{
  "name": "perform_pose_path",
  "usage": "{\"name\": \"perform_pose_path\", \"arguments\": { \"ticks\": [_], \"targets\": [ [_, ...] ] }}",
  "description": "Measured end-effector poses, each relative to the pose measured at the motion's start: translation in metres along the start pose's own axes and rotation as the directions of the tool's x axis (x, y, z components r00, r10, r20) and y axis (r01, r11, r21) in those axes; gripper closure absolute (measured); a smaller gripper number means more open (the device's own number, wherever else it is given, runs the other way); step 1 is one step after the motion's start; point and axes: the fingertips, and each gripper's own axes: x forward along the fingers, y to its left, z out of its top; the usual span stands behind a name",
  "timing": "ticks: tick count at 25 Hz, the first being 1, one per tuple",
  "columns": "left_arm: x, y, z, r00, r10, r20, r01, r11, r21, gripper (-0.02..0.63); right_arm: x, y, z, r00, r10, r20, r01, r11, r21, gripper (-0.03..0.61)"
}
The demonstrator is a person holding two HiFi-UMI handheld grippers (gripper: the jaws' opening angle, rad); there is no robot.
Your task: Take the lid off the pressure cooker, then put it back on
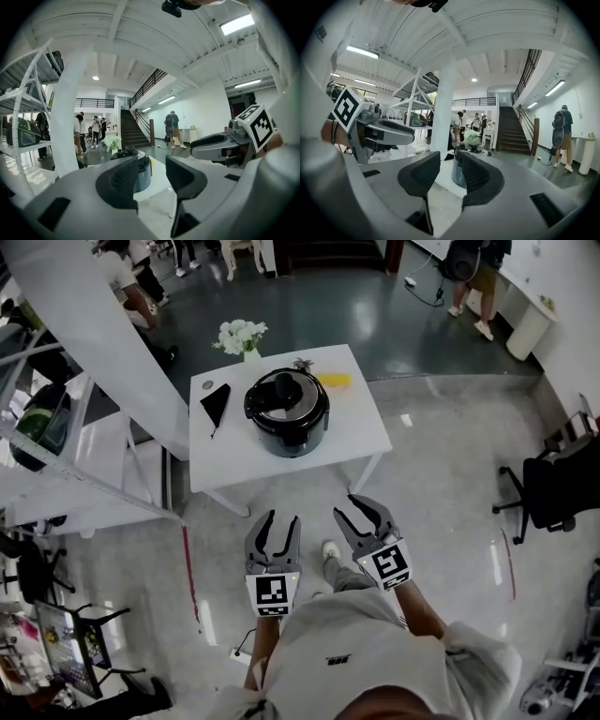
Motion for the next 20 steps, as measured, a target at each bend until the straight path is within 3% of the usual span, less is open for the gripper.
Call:
{"name": "perform_pose_path", "arguments": {
  "ticks": [20],
  "targets": [
    [0.139,0.039,0.017,0.987,0.141,-0.077,-0.143,0.989,-0.021,0.416,0.117,-0.111,0.006,0.985,0.169,-0.018,-0.169,0.985,0.024,0.436]
  ]
}}
